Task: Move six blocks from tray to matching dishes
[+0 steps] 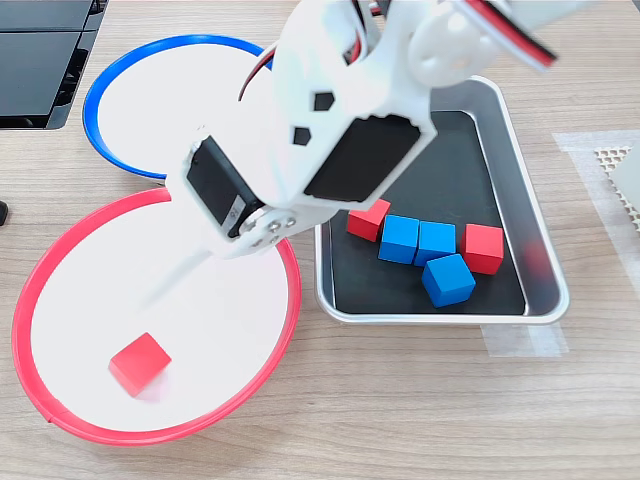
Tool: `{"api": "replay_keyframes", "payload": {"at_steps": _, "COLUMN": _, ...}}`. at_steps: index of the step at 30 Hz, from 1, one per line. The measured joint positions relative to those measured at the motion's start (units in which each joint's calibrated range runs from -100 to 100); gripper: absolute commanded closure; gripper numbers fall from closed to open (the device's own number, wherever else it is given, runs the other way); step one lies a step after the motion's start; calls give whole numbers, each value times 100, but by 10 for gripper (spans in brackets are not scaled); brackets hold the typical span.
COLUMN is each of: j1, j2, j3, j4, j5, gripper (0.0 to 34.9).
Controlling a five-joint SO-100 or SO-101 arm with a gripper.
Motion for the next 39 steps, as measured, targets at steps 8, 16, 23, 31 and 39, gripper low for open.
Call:
{"api": "replay_keyframes", "payload": {"at_steps": 8, "j1": -62, "j2": -1773, "j3": 499, "j4": 2219, "j5": -176, "gripper": 347}}
{"api": "replay_keyframes", "payload": {"at_steps": 16, "j1": 124, "j2": -3410, "j3": 2686, "j4": 2830, "j5": -645, "gripper": 220}}
{"api": "replay_keyframes", "payload": {"at_steps": 23, "j1": -115, "j2": -3546, "j3": 3548, "j4": 2365, "j5": -1006, "gripper": 159}}
{"api": "replay_keyframes", "payload": {"at_steps": 31, "j1": -451, "j2": -3444, "j3": 3793, "j4": 2072, "j5": -1040, "gripper": 158}}
{"api": "replay_keyframes", "payload": {"at_steps": 39, "j1": -558, "j2": -2864, "j3": 3820, "j4": 1656, "j5": -1055, "gripper": 189}}
